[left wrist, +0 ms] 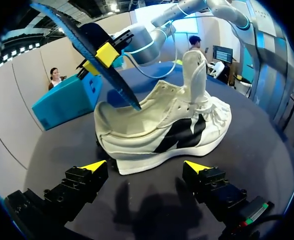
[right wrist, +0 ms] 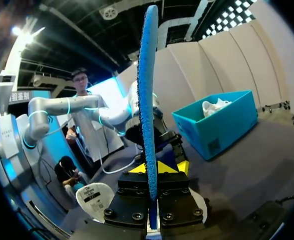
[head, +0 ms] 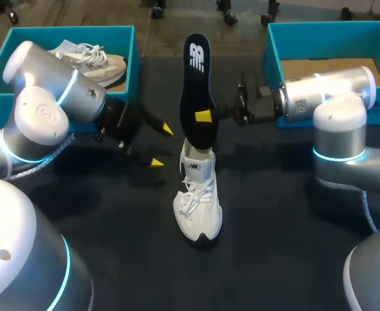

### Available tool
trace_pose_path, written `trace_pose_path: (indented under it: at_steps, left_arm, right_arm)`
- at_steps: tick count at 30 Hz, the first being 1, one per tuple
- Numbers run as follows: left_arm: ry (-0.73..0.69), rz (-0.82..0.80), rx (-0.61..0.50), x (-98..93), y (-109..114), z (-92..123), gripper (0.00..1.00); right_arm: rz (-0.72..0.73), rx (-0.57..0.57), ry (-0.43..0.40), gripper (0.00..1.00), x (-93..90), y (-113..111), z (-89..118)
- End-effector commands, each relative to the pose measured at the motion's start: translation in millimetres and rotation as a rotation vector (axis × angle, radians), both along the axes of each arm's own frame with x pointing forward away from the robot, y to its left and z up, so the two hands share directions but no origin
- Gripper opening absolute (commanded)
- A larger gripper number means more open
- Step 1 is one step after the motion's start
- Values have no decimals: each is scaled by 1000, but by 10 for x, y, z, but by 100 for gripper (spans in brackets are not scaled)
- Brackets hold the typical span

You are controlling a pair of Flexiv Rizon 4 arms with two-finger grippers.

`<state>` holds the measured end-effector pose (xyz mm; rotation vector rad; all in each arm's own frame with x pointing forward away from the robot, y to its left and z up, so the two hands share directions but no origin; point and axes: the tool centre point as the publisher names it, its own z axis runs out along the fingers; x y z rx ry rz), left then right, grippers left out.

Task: Take the shoe out of the shoebox, open the shoe tongue, remove and reinsert the insole, then place the shoe into the shoebox

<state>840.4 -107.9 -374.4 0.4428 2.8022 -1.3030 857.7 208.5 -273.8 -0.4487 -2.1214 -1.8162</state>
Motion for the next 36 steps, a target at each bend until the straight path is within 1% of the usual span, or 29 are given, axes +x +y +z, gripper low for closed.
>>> trace_pose_path:
  at_steps: [1, 11, 19, 28, 36]
  left_arm:
    - [5, -4, 9, -4, -22, -27, 100]
    - [17, 12, 2, -18, -52, -26, 100]
    - [21, 12, 1, -23, -58, -21, 100]
    - [21, 12, 1, -23, -58, -21, 100]
    - [21, 12, 1, -23, -58, -21, 100]
  right_arm:
    - [10, 1, 6, 0, 20, -23, -40]
    - [-5, 6, 24, 0, -56, -59, -78]
    - [-10, 10, 25, 0, -94, -38, -92]
    - [-6, 14, 12, 0, -69, 47, -62]
    - [4, 14, 7, 0, -32, 95, -81]
